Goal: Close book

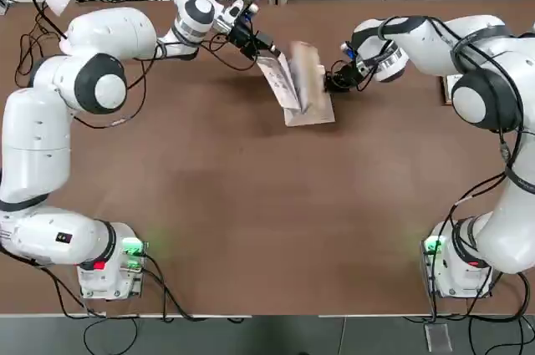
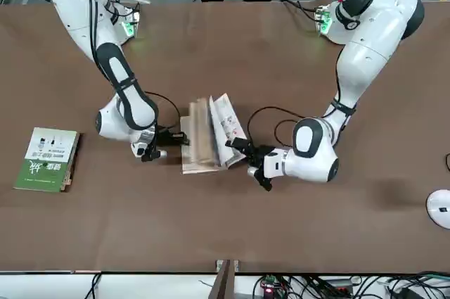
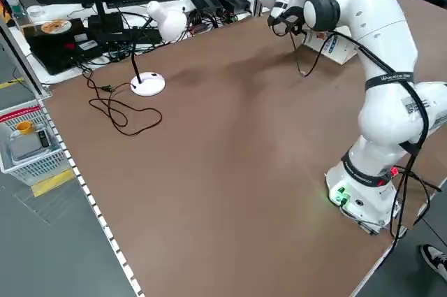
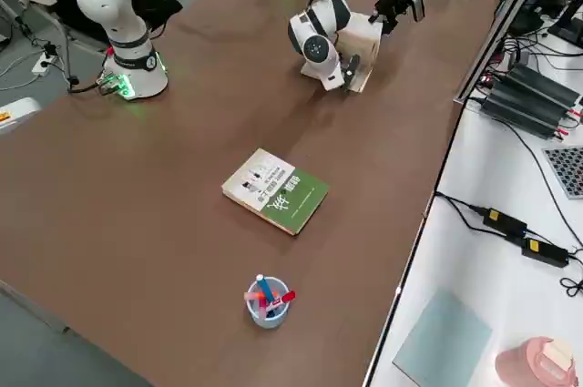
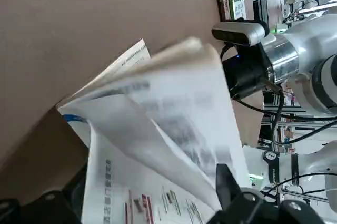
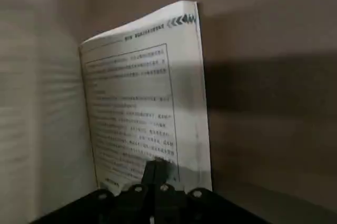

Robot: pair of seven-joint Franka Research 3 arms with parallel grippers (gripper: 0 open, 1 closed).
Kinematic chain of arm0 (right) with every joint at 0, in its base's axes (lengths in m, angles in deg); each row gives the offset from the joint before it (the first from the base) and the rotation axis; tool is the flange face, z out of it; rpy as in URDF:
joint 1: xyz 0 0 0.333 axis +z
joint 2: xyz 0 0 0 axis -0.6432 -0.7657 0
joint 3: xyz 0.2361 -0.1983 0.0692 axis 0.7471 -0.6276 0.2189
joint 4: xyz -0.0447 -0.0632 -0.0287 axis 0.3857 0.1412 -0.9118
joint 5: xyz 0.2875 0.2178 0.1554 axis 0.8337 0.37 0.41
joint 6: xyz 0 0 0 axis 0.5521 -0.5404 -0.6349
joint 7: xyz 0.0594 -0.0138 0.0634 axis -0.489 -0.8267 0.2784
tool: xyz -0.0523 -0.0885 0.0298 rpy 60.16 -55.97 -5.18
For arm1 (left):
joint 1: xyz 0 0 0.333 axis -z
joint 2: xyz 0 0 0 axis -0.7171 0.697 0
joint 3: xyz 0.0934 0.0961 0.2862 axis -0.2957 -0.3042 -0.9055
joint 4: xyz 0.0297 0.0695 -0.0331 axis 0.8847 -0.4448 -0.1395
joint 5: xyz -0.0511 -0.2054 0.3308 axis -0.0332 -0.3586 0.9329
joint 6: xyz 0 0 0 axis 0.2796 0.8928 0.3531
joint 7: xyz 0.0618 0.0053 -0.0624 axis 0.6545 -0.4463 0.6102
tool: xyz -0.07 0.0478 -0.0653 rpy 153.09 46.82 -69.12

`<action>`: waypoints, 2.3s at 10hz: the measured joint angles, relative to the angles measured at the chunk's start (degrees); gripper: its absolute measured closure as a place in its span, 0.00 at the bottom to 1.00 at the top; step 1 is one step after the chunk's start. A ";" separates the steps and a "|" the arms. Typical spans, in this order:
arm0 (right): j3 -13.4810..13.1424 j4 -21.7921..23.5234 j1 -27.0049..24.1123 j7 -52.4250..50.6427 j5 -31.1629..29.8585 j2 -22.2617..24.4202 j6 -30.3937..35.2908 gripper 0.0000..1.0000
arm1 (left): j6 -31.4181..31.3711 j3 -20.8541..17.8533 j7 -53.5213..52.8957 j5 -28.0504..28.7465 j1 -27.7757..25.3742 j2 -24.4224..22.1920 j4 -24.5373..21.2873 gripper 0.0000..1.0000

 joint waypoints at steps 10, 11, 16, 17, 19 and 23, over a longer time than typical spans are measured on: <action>-0.23 -0.61 -0.69 2.97 0.61 0.50 0.09 0.99 | 0.06 0.53 6.50 0.17 -0.01 -3.03 0.29 0.03; -0.29 -0.75 -0.84 3.44 0.62 0.89 0.17 0.99 | 0.08 0.52 7.98 0.97 0.01 -4.10 0.29 0.03; -0.98 -0.75 -3.61 3.41 -0.58 2.40 3.99 0.99 | 0.16 0.54 18.11 10.01 0.26 -8.79 0.27 0.03; -1.02 -0.76 -4.50 3.40 -1.72 2.64 5.13 0.99 | 0.17 0.55 20.04 11.55 0.30 -9.57 0.27 0.03; -1.11 -0.77 -6.72 3.38 -5.08 3.58 7.52 0.99 | 0.14 0.54 23.02 15.83 0.29 -11.23 0.30 0.02; -1.23 -1.31 -10.66 3.38 -15.54 6.05 9.99 0.99 | 0.12 0.48 31.14 26.70 0.24 -15.68 0.36 0.02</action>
